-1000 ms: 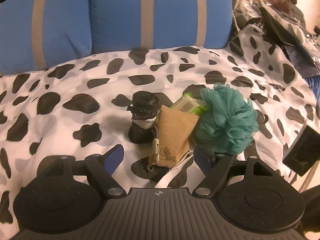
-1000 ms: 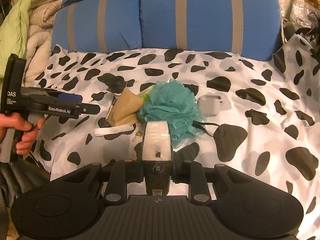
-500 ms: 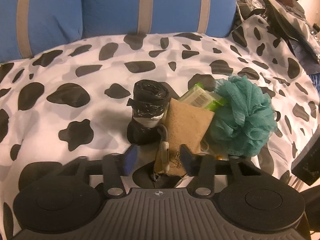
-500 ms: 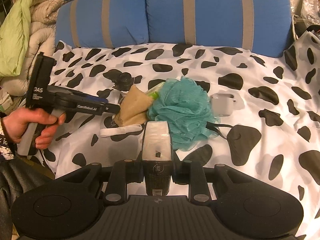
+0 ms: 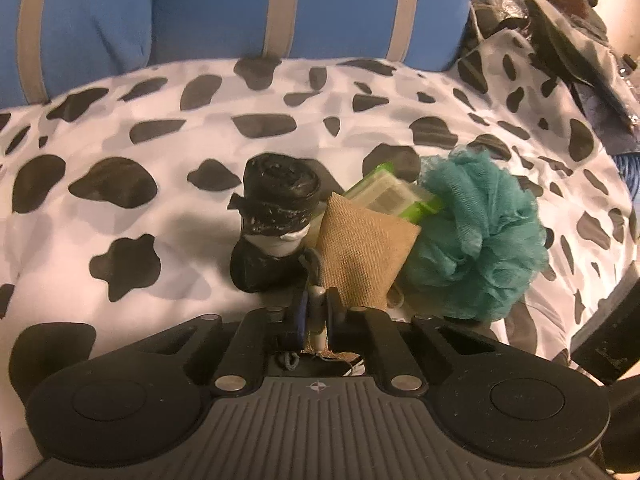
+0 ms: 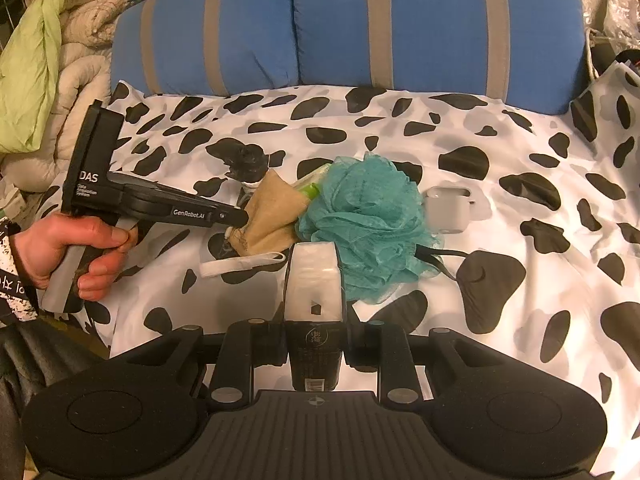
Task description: Organize soft objects
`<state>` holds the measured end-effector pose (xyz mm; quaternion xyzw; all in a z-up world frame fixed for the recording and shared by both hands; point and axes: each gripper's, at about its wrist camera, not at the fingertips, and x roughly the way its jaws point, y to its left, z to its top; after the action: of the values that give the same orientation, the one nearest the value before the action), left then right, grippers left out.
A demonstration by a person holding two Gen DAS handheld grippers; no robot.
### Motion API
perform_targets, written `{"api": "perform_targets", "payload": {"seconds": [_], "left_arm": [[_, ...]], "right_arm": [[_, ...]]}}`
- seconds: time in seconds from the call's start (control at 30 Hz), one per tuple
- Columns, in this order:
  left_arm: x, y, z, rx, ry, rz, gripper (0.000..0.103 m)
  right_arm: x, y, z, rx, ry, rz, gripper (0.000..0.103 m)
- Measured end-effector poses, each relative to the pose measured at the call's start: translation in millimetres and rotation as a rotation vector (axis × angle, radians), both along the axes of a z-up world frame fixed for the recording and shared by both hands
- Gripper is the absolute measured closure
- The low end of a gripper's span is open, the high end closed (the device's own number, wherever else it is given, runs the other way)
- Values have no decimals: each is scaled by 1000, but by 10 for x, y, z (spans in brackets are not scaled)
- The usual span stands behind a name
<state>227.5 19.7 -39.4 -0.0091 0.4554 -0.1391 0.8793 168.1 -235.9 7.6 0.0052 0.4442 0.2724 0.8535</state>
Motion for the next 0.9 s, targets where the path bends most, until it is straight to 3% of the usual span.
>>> {"api": "perform_targets", "payload": {"seconds": [0.37, 0.6, 0.9], "left_arm": [[-227, 12, 286, -6, -114, 26, 93], [-490, -32, 491, -72, -175, 12, 93], [-851, -110, 608, -108, -193, -26, 93]], "right_arm": [[-25, 35, -2, -13, -45, -17, 76], [-31, 14, -9, -3, -47, -40, 76], [-119, 18, -12, -6, -46, -44, 76]]}}
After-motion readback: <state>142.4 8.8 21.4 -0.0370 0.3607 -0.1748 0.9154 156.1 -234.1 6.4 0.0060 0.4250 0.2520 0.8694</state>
